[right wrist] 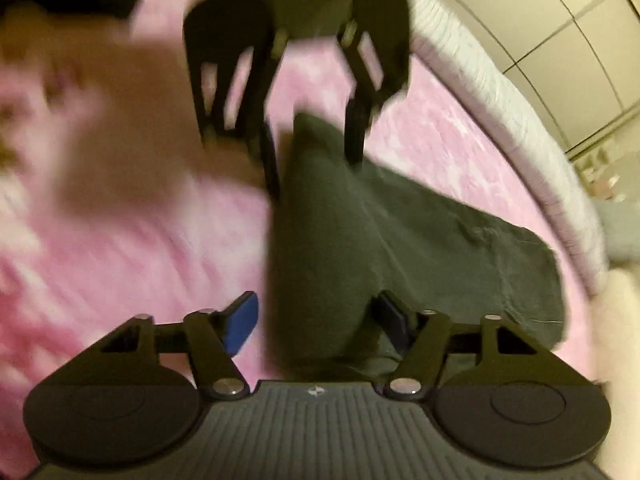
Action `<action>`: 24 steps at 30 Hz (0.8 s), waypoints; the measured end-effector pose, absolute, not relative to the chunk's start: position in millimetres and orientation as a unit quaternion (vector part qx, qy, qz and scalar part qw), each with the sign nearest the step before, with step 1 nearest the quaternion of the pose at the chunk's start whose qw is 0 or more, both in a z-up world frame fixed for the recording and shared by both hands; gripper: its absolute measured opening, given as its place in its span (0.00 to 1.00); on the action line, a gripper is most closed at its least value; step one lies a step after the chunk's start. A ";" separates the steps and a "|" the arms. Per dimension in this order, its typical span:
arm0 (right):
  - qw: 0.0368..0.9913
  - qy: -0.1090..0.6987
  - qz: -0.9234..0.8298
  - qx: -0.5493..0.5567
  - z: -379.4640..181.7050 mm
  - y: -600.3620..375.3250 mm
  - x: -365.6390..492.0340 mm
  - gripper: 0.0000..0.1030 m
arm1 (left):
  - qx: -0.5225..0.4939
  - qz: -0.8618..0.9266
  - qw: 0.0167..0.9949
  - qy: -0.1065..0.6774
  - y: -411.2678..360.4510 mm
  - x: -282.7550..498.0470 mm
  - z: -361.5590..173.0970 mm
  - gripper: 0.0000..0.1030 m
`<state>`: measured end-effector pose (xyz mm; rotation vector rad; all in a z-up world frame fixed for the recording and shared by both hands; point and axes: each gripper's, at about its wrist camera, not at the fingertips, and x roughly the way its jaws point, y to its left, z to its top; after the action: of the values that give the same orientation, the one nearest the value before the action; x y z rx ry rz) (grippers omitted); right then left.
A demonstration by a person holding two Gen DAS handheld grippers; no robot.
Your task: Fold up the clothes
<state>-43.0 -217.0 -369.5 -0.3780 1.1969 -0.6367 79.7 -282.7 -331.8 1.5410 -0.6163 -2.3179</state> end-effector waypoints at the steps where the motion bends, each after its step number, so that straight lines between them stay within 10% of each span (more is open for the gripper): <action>1: 0.759 0.550 -0.298 -0.180 -372.7 -220.2 -44.4 0.61 | 0.530 -0.803 0.144 -0.230 -280.0 80.5 -334.2 0.57; 4: 0.768 0.540 -0.288 -0.187 -374.0 -222.9 -50.4 0.57 | 0.534 -0.797 0.140 -0.245 -276.6 78.9 -331.1 0.59; 11: 0.794 0.528 -0.282 -0.106 -352.0 -240.0 -55.1 0.22 | 0.542 -0.782 0.131 -0.279 -268.9 75.0 -323.0 0.16; 24: 0.861 0.466 -0.204 0.000 -207.4 -173.5 -46.8 0.19 | 0.569 -0.788 0.074 -0.221 -180.9 127.5 -171.9 0.12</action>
<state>-46.8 -173.5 -207.4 -0.0005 0.9768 -0.4272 127.5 -180.9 -171.9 1.7081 -0.6647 -2.3661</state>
